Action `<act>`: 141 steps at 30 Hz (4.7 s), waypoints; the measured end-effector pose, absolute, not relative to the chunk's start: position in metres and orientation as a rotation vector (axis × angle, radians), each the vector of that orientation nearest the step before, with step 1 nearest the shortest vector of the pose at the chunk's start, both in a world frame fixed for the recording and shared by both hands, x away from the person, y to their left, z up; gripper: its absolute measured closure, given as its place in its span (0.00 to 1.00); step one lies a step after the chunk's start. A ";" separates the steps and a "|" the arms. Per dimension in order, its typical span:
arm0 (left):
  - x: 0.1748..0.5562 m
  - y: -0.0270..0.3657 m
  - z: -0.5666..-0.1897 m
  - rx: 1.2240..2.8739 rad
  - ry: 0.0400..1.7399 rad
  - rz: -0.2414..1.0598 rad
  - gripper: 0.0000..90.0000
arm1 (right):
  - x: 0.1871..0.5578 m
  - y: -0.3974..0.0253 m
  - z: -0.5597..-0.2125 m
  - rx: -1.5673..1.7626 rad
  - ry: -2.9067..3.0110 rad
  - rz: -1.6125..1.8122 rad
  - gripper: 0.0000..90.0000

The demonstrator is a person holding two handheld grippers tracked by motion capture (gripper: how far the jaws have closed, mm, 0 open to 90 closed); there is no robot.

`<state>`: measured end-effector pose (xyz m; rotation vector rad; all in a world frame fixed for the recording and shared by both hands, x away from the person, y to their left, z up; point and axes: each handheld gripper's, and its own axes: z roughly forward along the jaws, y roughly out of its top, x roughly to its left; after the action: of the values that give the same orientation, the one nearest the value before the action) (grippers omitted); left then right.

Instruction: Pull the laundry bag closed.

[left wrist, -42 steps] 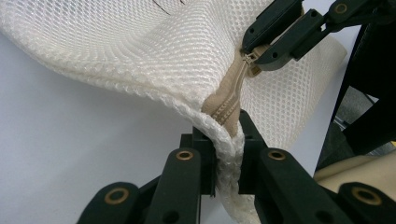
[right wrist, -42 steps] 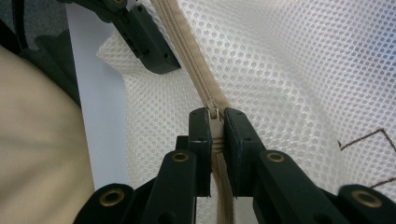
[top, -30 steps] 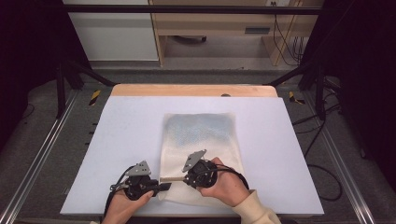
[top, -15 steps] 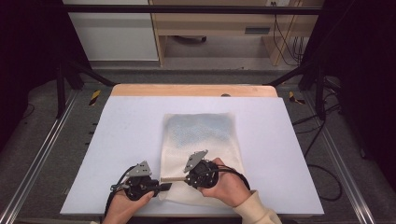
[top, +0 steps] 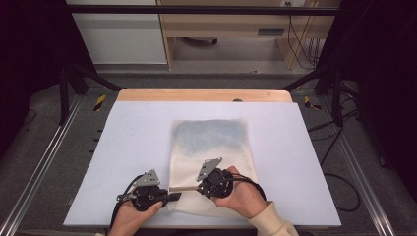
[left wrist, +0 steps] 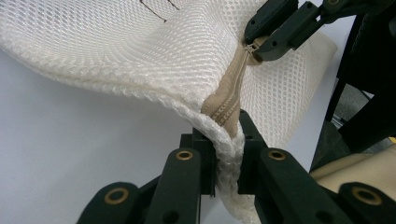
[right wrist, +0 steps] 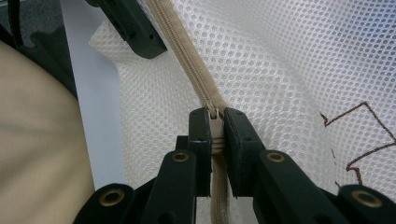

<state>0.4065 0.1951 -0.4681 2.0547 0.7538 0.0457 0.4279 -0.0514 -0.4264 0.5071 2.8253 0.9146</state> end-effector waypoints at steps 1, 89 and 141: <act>0.406 0.194 -0.468 2.057 0.748 0.044 0.91 | 0.428 -0.052 -0.427 0.508 2.824 0.917 0.91; 0.406 0.186 -0.469 2.097 0.717 0.074 0.91 | 0.417 -0.089 -0.431 0.606 2.796 0.937 0.91; 0.407 0.191 -0.466 2.109 0.738 0.122 0.91 | 0.411 -0.119 -0.434 0.697 2.748 0.958 0.91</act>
<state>0.4072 0.1914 -0.4659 2.1088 0.7379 0.1217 0.4110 -0.1191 -0.4336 0.6967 2.7479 0.9585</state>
